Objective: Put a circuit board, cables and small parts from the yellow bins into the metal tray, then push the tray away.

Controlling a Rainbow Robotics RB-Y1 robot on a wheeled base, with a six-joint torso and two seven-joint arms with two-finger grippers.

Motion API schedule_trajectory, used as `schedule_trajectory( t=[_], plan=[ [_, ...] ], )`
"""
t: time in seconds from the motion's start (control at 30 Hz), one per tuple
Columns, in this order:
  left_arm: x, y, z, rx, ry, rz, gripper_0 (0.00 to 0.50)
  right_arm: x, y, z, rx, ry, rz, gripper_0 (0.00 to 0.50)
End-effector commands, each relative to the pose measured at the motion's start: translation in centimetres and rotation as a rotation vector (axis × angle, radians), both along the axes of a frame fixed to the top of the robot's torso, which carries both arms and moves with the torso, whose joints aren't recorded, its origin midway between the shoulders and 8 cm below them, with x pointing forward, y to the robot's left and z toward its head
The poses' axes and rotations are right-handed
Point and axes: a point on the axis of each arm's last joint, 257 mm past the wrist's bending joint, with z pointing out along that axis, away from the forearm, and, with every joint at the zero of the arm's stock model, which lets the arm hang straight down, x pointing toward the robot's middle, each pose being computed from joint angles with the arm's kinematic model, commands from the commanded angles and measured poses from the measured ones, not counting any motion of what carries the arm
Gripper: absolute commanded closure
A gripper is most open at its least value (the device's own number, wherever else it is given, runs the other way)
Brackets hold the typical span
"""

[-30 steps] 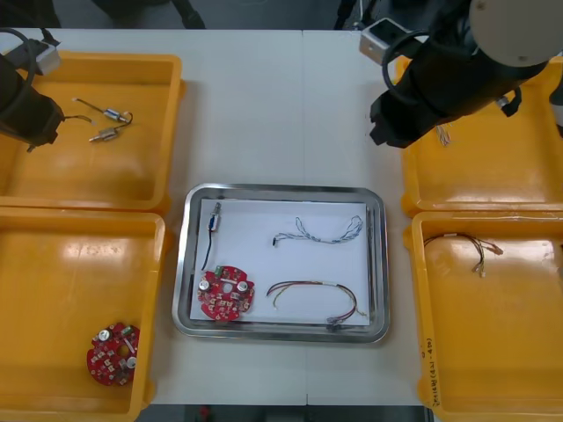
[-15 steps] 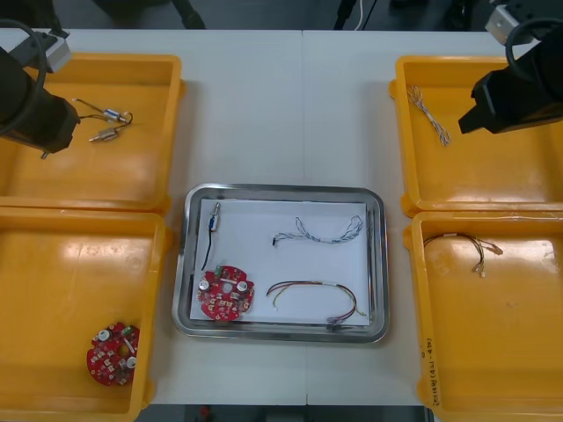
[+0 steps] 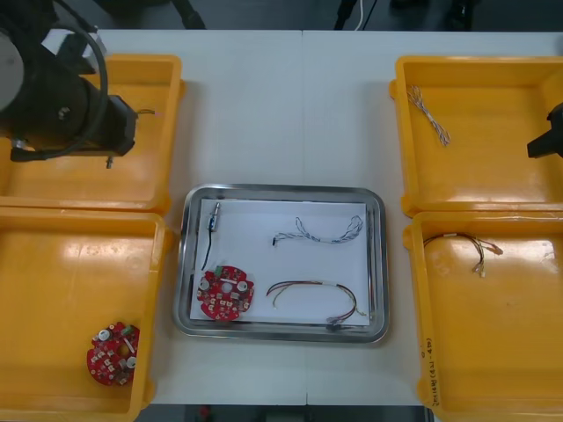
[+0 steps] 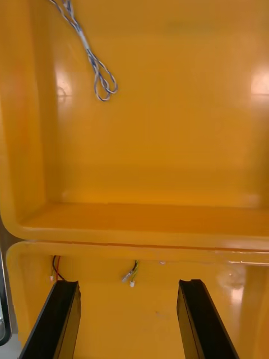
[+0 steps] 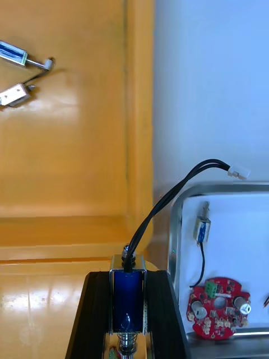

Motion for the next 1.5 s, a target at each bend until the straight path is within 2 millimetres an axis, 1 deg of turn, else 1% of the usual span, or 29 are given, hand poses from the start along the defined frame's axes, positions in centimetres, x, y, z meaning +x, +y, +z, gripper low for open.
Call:
schedule_trajectory(
  t=[0.03,0.07,0.13,0.2,0.33,0.5,0.53,0.6,0.63,0.67,0.8,0.93,1.1,1.2,1.3,1.5],
  plan=[
    [-0.8,-4.2,-0.7,-0.032,0.006,0.004,0.500,-1.7,-3.8,1.0,-0.038,-0.047,-0.113,0.000],
    [-0.9,-4.4,-0.8,-0.033,0.008,0.008,0.500,-1.9,-4.0,0.8,-0.049,-0.047,-0.117,0.000],
    [-1.2,-6.0,-1.4,-0.045,0.023,0.015,0.500,-2.7,-4.5,0.0,-0.080,-0.044,-0.130,0.000],
    [-1.4,-7.0,-2.1,-0.044,0.029,0.025,0.500,-3.2,-4.7,-0.6,-0.090,-0.034,-0.138,0.000],
    [-1.9,-9.1,-3.5,-0.057,0.060,0.053,0.500,-4.1,-5.3,-1.8,-0.069,-0.010,-0.167,0.000],
    [-2.2,-11.3,-5.3,-0.051,0.097,0.087,0.500,-5.0,-5.8,-3.3,-0.040,0.006,-0.207,0.000],
    [-2.1,-11.4,-5.5,-0.048,0.097,0.093,0.500,-5.2,-5.9,-3.4,-0.041,0.007,-0.210,0.000],
    [-1.9,-12.6,-6.5,-0.046,0.104,0.098,0.500,-5.5,-6.0,-3.6,-0.048,0.005,-0.220,0.000],
    [-1.6,-13.2,-6.9,-0.051,0.103,0.093,0.500,-5.6,-5.9,-3.7,-0.046,0.003,-0.221,0.000],
    [-1.4,-13.5,-7.2,-0.055,0.102,0.091,0.500,-5.5,-5.8,-3.7,-0.045,0.001,-0.221,0.000],
    [-0.6,-15.2,-9.2,-0.062,0.095,0.078,0.500,-5.5,-4.9,-3.6,-0.021,-0.006,-0.200,0.000],
    [-0.1,-16.0,-11.2,-0.071,0.105,0.079,0.500,-5.5,-4.0,-3.4,-0.007,-0.023,-0.188,0.000],
    [0.4,-16.5,-13.0,-0.071,0.105,0.076,0.500,-5.4,-3.3,-3.5,0.024,-0.029,-0.187,0.000],
    [0.9,-16.6,-13.9,-0.070,0.104,0.077,0.500,-5.4,-2.9,-3.5,0.031,-0.033,-0.179,0.000],
    [1.6,-16.4,-15.3,-0.056,0.090,0.080,0.500,-5.4,-2.3,-3.4,0.033,-0.042,-0.168,0.000],
    [1.9,-16.3,-16.3,-0.066,0.089,0.085,0.500,-5.4,-2.2,-3.6,0.035,-0.037,-0.165,0.000]
  ],
)
